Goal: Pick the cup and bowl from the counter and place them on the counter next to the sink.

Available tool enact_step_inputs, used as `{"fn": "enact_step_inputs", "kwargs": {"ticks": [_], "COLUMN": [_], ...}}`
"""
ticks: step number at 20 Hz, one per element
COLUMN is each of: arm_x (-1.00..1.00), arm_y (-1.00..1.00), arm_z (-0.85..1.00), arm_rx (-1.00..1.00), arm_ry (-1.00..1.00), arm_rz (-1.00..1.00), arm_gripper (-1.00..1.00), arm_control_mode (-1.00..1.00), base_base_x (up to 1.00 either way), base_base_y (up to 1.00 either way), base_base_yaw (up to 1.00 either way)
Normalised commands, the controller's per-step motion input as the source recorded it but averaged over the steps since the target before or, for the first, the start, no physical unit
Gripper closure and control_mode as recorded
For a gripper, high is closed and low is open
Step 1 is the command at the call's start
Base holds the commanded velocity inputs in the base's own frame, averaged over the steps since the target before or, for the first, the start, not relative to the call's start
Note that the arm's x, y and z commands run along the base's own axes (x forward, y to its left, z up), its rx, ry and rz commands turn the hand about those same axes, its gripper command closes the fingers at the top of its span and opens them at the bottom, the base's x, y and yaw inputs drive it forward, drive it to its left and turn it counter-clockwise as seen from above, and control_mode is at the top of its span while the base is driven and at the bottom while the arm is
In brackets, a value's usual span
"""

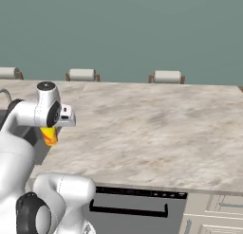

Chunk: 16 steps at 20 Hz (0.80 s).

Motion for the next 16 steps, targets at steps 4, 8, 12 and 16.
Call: {"fn": "enact_step_inputs", "kwargs": {"ticks": [4,8,12,16], "arm_x": [0.00,0.00,0.01,0.04], "arm_y": [0.00,0.00,0.00,0.00], "arm_z": [-0.29,-0.23,-0.21,-0.25], "arm_rx": [0.00,0.00,0.00,0.00], "arm_ry": [0.00,0.00,0.00,0.00], "arm_rz": [0.00,0.00,0.00,0.00], "arm_gripper": [1.00,1.00,1.00,1.00], "arm_control_mode": [-1.00,-1.00,-1.00,-1.00], "base_base_x": [0.00,0.00,0.00,0.00], "base_base_y": [0.00,0.00,0.00,0.00], "base_base_yaw": [0.00,0.00,0.00,0.00]}}
